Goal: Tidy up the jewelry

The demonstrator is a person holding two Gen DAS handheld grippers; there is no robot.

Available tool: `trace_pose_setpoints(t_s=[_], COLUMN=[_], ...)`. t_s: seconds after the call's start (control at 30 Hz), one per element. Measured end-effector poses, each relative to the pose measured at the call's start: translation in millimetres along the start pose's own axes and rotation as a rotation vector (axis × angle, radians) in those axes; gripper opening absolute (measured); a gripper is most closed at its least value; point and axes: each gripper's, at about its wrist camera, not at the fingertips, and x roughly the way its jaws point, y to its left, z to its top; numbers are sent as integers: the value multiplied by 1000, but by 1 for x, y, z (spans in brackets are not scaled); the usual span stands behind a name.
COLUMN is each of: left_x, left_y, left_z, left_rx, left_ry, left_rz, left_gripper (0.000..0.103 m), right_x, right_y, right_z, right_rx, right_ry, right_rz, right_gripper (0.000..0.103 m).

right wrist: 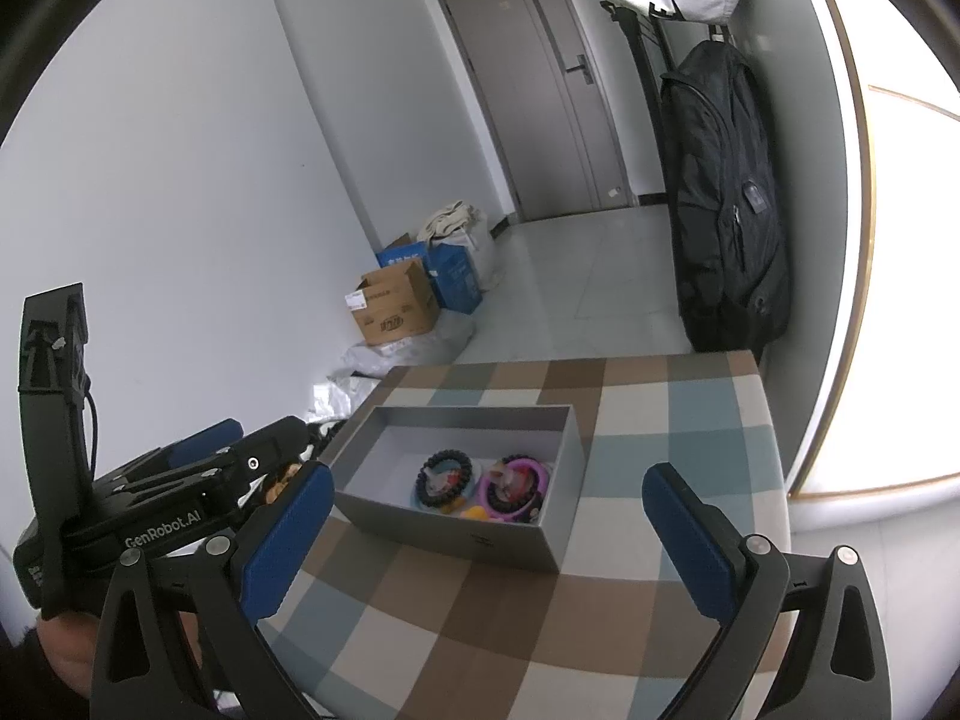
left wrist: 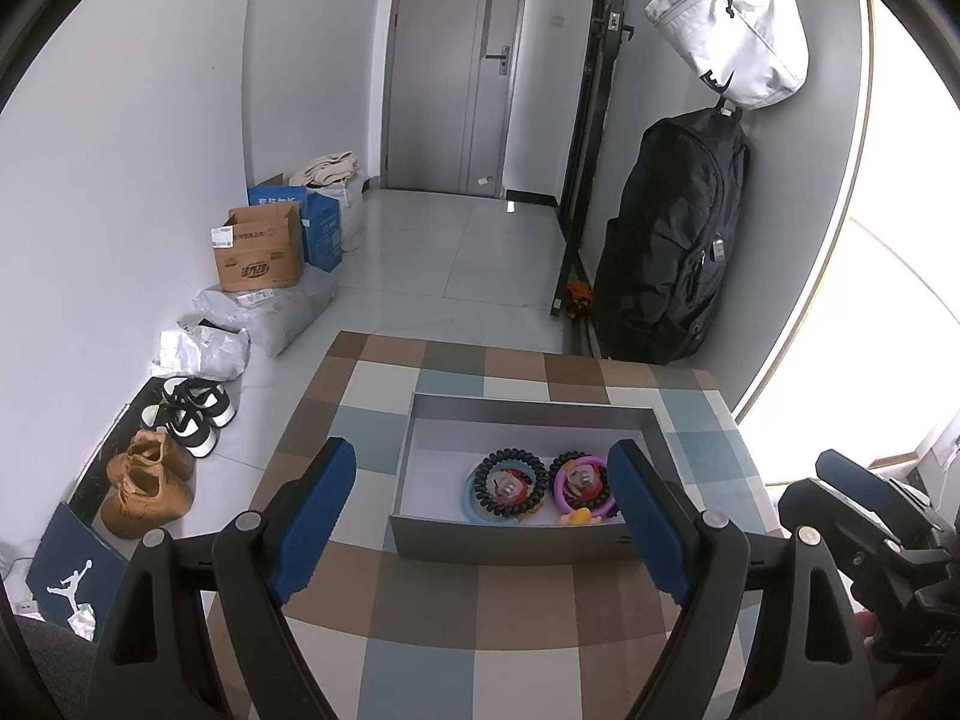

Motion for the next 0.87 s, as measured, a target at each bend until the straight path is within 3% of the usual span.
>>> trace_pose_setpoints(t_s=[0.67, 0.87], left_x=[3, -1], left_y=[0, -3], left_z=[1, 0], left_rx=[-6, 3], left_ry=[9, -22], left_rz=[-12, -25], left_gripper=[83, 83], right_x=[3, 3], right_y=[1, 1], right_z=[-4, -8], right_rx=[1, 4], right_ry=[6, 9], right_rz=[-1, 0], right_gripper=[103, 103])
